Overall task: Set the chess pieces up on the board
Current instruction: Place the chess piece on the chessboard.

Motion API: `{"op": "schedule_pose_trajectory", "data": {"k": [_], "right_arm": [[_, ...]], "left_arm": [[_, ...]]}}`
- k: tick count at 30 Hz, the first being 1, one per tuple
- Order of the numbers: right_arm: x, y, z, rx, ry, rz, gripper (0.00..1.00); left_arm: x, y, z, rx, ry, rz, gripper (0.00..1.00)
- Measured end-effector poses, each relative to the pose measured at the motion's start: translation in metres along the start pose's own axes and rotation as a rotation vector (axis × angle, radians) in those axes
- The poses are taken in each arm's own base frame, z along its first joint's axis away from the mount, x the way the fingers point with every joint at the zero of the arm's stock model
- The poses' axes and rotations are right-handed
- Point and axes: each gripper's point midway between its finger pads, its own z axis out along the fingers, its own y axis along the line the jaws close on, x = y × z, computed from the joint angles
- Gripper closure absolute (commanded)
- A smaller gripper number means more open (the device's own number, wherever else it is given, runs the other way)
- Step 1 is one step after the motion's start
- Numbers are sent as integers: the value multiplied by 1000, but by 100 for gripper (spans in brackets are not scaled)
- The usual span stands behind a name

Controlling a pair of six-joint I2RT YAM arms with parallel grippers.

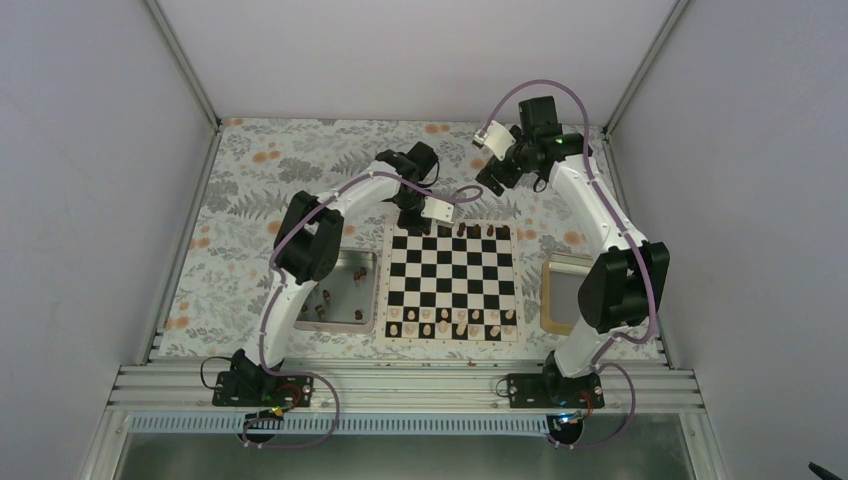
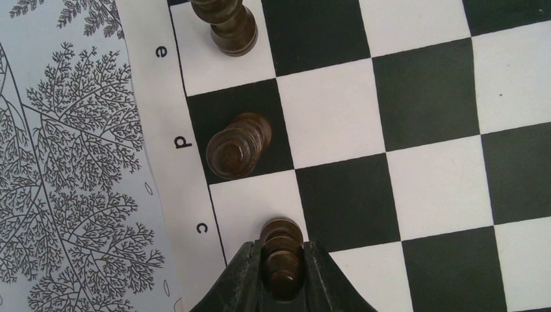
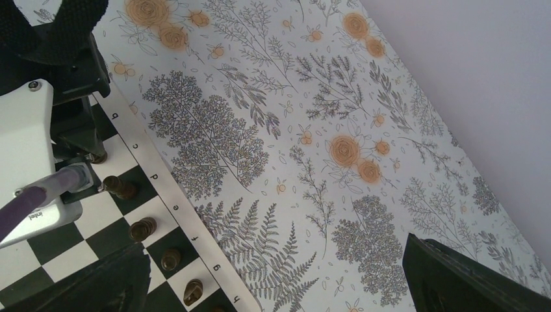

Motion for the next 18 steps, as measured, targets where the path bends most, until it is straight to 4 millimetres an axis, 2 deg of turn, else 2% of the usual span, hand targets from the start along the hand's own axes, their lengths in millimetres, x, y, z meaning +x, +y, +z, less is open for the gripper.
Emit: {"op": "schedule_pose_trajectory", "data": {"k": [7, 18], "right_arm": [[0, 0, 0, 0, 1, 0, 0], [3, 1, 6, -10, 11, 3, 0]], "left_arm": [[-3, 1, 0, -4, -3, 5, 83], [-2, 1, 2, -4, -3, 8, 71]]}}
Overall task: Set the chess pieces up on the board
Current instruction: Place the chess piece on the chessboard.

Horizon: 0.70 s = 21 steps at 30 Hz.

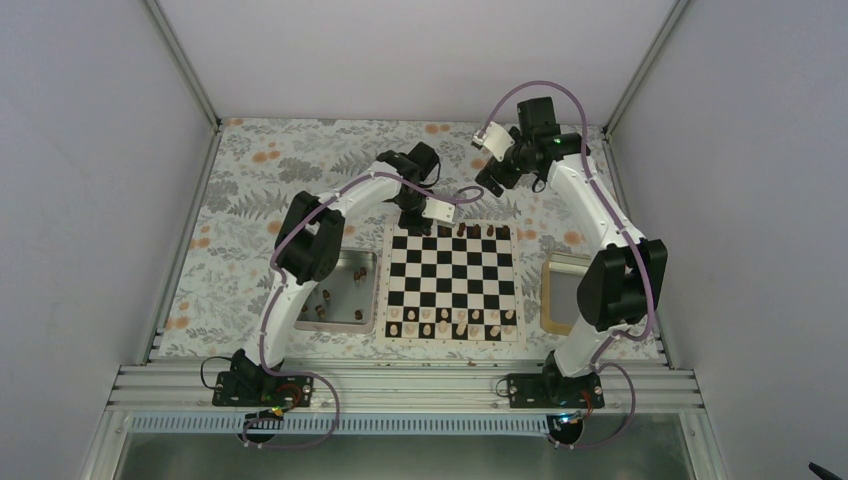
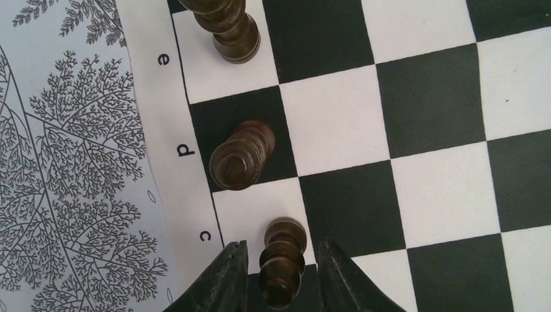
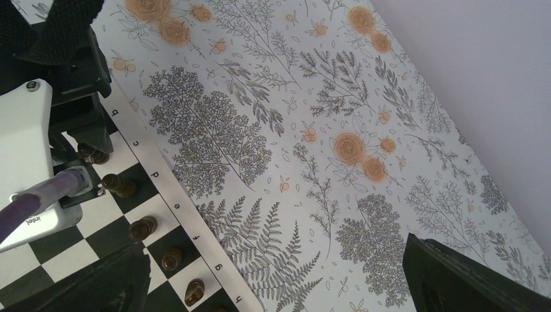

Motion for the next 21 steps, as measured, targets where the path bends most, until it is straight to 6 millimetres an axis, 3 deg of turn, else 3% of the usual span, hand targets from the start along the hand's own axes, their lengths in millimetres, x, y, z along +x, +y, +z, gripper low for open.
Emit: {"op": "schedule_pose_trajectory", "data": {"k": [9, 14, 18, 21], "right_arm": [[2, 1, 1, -5, 4, 1, 0], [2, 2, 2, -6, 5, 2, 0], [2, 2, 2, -6, 5, 2, 0], [2, 2, 2, -7, 4, 2, 0]], "left_arm": [[4, 2, 3, -20, 24, 5, 67], [26, -16, 6, -4, 96, -9, 66], [42, -21, -14, -34, 138, -25, 66], [45, -10, -45, -103, 126, -39, 66]]}}
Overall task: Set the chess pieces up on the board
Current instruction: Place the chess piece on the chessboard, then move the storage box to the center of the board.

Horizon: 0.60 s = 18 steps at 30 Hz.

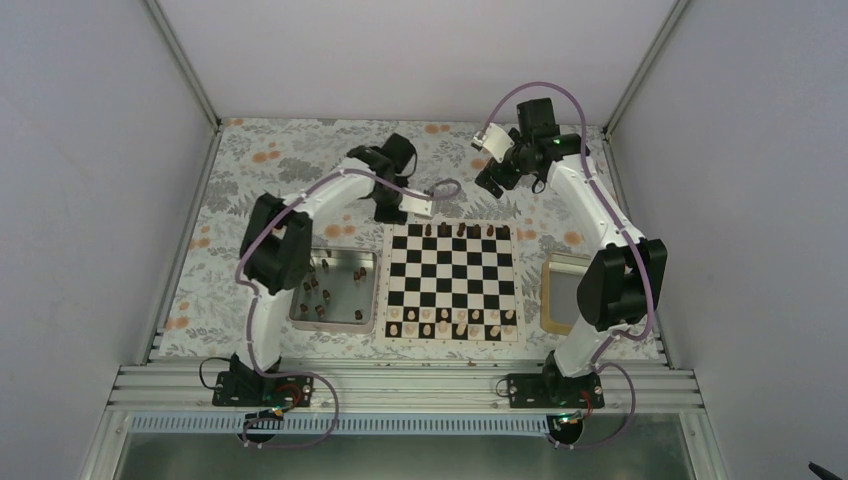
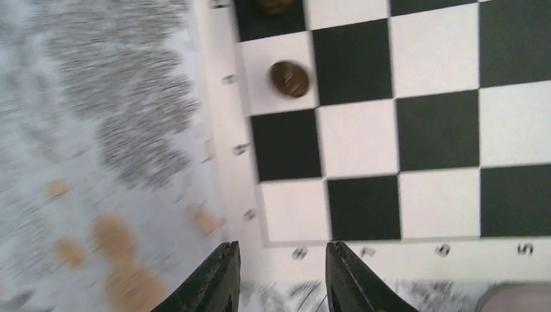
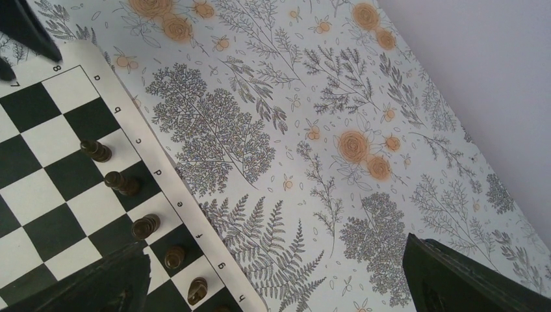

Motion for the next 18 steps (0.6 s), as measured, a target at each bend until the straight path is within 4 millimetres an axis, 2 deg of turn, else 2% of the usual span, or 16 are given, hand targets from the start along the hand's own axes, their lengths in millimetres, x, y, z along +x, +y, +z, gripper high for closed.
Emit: {"op": "schedule_pose_trajectory", "data": {"k": [4, 7, 12, 16, 18], "right_arm": [[0, 0, 0, -1, 0, 0, 0], [0, 0, 0, -1, 0, 0, 0], [0, 0, 0, -2, 0, 1, 0], [0, 1, 1, -6, 0, 1, 0], [1, 1, 3, -10, 3, 2, 0]], "left_arm": [[6, 21, -43, -110, -25, -21, 66], [13, 24, -61, -151, -25, -33, 65], [37, 4, -66, -134, 15, -65, 65], [63, -19, -70, -106, 67, -107, 63], [72, -28, -76, -104, 83, -128, 58]]}}
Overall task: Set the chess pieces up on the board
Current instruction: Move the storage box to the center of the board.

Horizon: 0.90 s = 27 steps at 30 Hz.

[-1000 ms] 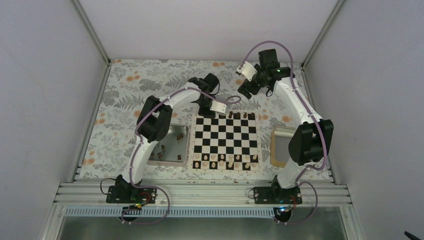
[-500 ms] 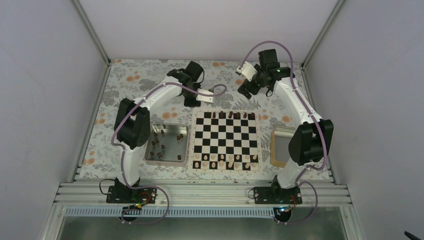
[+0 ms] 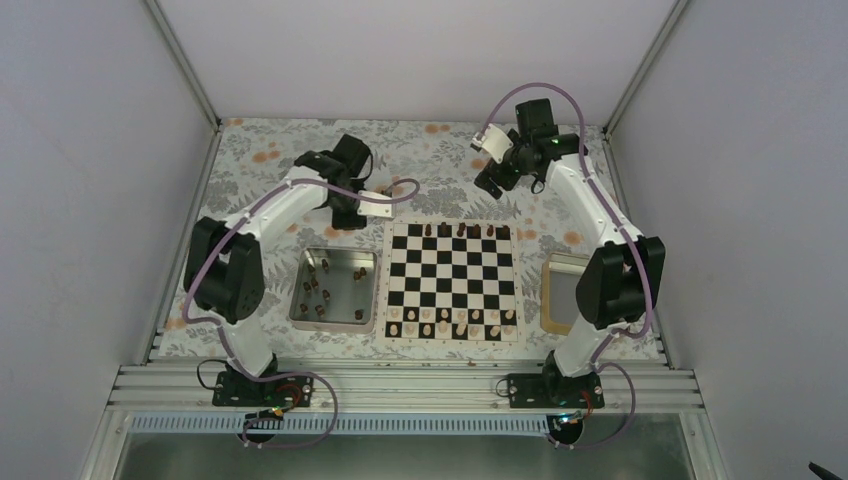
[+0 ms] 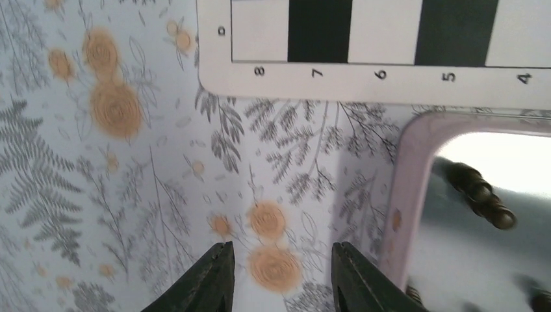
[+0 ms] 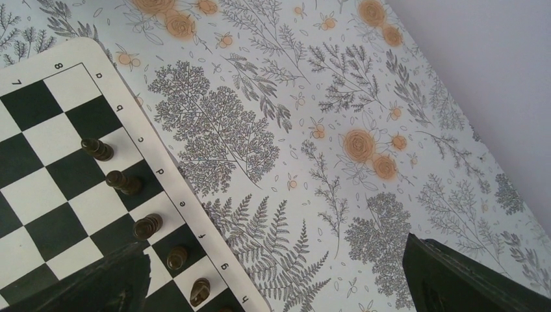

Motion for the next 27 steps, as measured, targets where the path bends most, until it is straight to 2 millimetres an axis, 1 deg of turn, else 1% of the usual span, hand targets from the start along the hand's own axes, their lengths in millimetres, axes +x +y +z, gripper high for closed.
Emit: {"op": "schedule_pose_trajectory", "data": {"k": [2, 5, 8, 9, 13, 17, 22, 27], "right_arm": [[1, 1, 3, -5, 5, 2, 0], [4, 2, 6, -13, 13, 4, 0], [4, 2, 8, -18, 15, 5, 0], [4, 2, 9, -19, 16, 5, 0], [5, 4, 10, -26, 16, 6, 0], [4, 4, 10, -29, 14, 6, 0], [4, 5, 10, -29, 13, 5, 0], [2, 7, 10, -33, 11, 1, 0]], "left_arm": [[7, -5, -6, -5, 5, -25, 50], [14, -14, -16, -8, 3, -52, 47], [19, -24, -21, 0, 1, -68, 39], [20, -28, -22, 5, 2, -70, 37], [28, -43, -25, 39, 5, -94, 37], [41, -54, -28, 65, 16, -122, 37], [62, -67, -20, 100, 46, -161, 37], [79, -71, -14, 121, 65, -194, 38]]}}
